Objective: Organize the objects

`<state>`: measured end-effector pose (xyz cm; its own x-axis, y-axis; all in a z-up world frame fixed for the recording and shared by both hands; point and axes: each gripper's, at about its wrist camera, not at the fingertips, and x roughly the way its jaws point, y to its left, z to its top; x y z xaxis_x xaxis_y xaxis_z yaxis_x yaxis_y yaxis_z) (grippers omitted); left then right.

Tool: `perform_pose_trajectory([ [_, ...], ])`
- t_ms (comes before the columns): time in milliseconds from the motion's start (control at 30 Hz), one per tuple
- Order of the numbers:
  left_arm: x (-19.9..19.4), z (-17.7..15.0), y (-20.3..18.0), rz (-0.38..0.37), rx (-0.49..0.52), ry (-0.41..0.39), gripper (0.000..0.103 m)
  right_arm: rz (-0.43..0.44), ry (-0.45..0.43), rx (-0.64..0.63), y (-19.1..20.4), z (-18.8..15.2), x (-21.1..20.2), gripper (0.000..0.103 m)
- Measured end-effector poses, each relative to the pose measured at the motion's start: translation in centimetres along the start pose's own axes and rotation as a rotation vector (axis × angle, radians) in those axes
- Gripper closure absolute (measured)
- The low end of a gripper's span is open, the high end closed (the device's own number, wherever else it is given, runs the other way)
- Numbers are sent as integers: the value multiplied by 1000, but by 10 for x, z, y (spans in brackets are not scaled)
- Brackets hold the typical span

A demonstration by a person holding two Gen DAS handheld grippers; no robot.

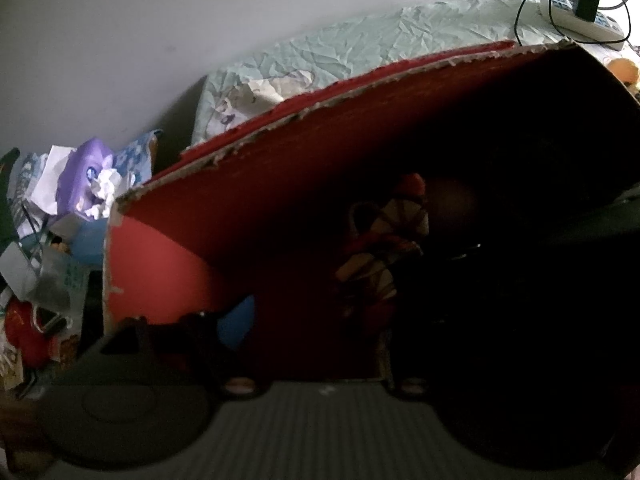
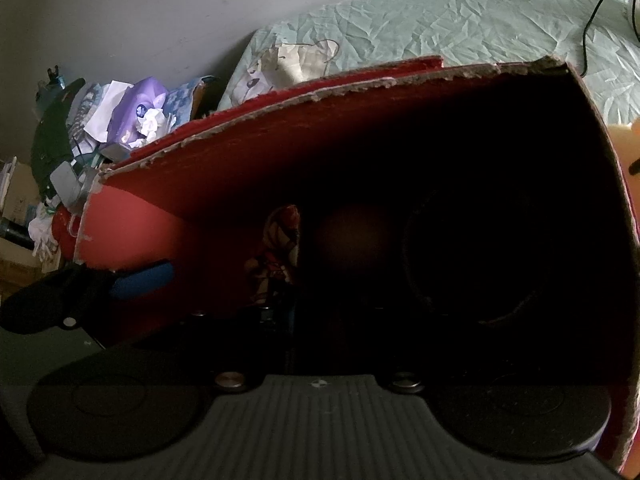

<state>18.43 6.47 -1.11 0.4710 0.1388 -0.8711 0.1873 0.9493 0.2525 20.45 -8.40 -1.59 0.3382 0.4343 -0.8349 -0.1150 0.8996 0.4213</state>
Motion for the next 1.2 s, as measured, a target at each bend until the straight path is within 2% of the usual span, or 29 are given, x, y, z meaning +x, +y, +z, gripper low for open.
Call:
perform_pose_trajectory([
  [467,1,0,3,-4,-24,4,18,-58,-9,-2,1,-1,1,78],
  [1200,0,-2,4,15,-22,-8,17,-39,-17,1,0,-2,2,78],
])
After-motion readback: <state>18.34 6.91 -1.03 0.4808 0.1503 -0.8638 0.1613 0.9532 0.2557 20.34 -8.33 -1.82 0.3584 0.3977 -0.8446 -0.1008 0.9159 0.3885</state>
